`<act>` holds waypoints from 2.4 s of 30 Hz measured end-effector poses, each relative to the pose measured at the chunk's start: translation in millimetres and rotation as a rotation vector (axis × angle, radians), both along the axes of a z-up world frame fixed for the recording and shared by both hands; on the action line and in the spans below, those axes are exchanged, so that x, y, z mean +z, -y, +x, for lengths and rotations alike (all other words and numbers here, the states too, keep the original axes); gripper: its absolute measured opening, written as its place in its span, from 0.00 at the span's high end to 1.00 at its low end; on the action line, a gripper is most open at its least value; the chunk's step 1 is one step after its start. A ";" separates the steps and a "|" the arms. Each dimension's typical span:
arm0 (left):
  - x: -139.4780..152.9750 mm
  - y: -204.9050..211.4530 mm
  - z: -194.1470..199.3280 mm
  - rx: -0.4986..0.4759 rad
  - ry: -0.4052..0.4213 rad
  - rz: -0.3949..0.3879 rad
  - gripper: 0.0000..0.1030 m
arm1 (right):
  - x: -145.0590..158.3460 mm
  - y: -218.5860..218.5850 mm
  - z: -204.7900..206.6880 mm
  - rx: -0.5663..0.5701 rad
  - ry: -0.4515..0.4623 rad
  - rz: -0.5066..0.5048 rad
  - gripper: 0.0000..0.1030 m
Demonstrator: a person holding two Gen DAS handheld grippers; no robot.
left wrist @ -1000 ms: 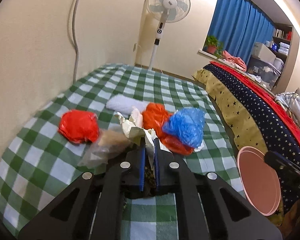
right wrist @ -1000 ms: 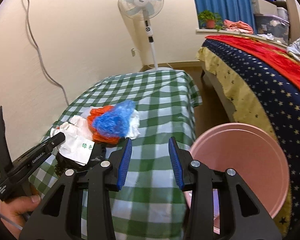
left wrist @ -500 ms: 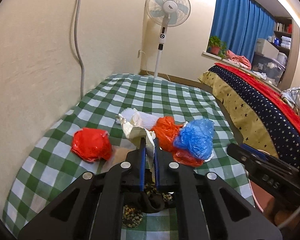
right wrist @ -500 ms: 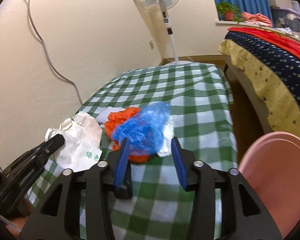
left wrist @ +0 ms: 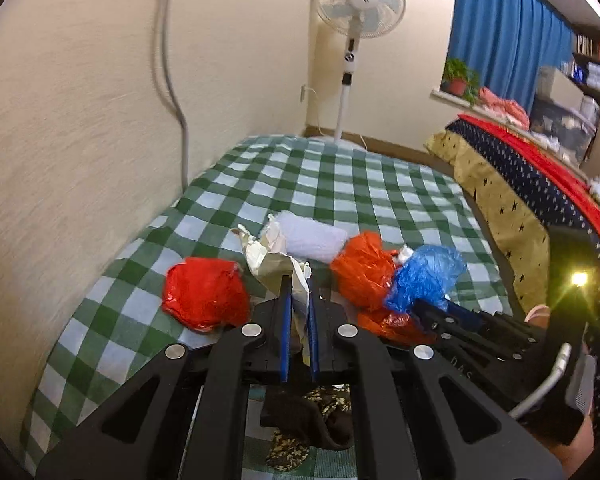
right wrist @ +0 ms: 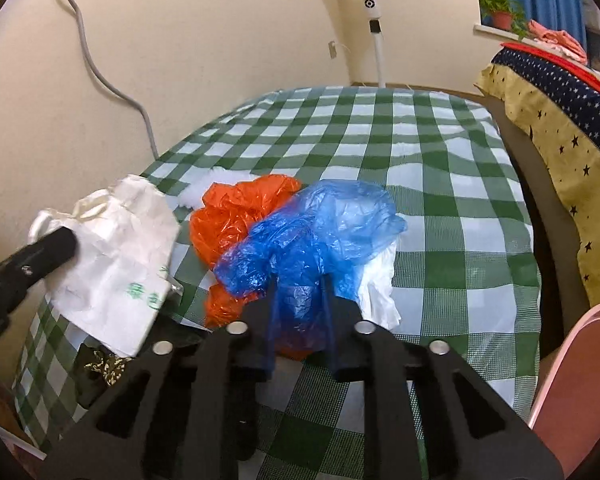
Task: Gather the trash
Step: 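Grasp the blue plastic bag with the right tool while the left tool grasps white tissue, then carry the blue bag and tissue to the pink bin and release both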
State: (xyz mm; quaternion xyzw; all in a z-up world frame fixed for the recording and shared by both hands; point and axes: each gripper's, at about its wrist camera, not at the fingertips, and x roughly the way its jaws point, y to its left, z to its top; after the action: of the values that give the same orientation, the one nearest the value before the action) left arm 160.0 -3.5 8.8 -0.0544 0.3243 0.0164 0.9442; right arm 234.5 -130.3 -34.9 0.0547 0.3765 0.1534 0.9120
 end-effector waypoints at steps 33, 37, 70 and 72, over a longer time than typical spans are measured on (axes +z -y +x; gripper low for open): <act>63.6 38.0 -75.5 -0.266 0.183 0.031 0.94 | 112.2 61.7 -127.6 -0.234 0.216 0.002 0.90; 54.9 41.9 -86.1 -0.305 0.185 0.034 0.94 | 118.7 73.8 -147.1 -0.266 0.221 -0.034 0.90; 42.5 85.5 -107.8 -0.425 0.164 -0.021 0.94 | 105.6 150.9 -210.3 -0.519 0.201 -0.013 0.90; 41.5 93.0 -106.1 -0.442 0.166 -0.027 0.94 | 104.2 157.5 -210.3 -0.540 0.193 -0.009 0.90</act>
State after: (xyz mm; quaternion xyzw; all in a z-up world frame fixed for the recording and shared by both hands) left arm 53.9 -96.5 50.3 0.0042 0.2498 -0.1997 0.9475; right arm 24.2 -287.9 69.3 0.1341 0.2602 -0.0921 0.9517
